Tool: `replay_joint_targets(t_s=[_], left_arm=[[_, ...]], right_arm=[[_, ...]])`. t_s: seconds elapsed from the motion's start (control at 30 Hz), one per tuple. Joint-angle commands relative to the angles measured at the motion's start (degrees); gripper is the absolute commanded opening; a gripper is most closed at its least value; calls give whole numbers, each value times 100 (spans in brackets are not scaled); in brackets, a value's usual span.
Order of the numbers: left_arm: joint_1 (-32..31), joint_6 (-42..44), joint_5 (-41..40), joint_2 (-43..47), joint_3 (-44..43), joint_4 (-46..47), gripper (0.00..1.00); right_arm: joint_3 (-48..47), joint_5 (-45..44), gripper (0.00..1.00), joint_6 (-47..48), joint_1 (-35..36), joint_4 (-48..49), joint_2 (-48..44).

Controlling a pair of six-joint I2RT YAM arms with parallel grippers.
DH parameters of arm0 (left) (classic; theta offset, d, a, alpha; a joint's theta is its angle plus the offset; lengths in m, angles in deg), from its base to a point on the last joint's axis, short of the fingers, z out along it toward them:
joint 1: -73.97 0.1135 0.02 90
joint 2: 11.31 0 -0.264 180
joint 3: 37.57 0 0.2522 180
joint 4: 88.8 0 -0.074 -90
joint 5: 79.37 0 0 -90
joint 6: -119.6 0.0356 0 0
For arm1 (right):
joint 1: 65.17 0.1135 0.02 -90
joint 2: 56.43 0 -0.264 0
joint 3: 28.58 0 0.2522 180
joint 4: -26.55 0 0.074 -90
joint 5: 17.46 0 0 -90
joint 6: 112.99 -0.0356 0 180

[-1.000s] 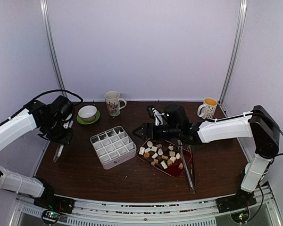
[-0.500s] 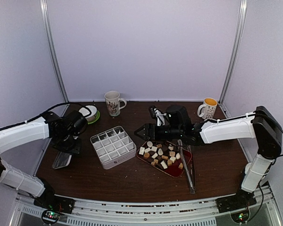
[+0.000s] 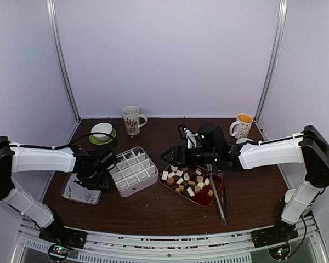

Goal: Pack the chocolate
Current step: Put down the box lid at the corner of the board.

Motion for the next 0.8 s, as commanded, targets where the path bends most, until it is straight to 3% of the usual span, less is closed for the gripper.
replay_joint_targets(t_s=[0.0,0.17,0.43,0.77], left_arm=[[2,-532,772,-182,151,1019,29],[3,-544,924,-202,232,1253,29],[72,-476,522,136,313,876,32],[361,-540,162,1542,704,561,31]], right_arm=[[115,-106,76,93,-53,21,-258],[176,-137,76,109,-63,9,-338],[243,-154,76,114,-73,-9,-403],[223,-141,76,91,-74,-5,-367]])
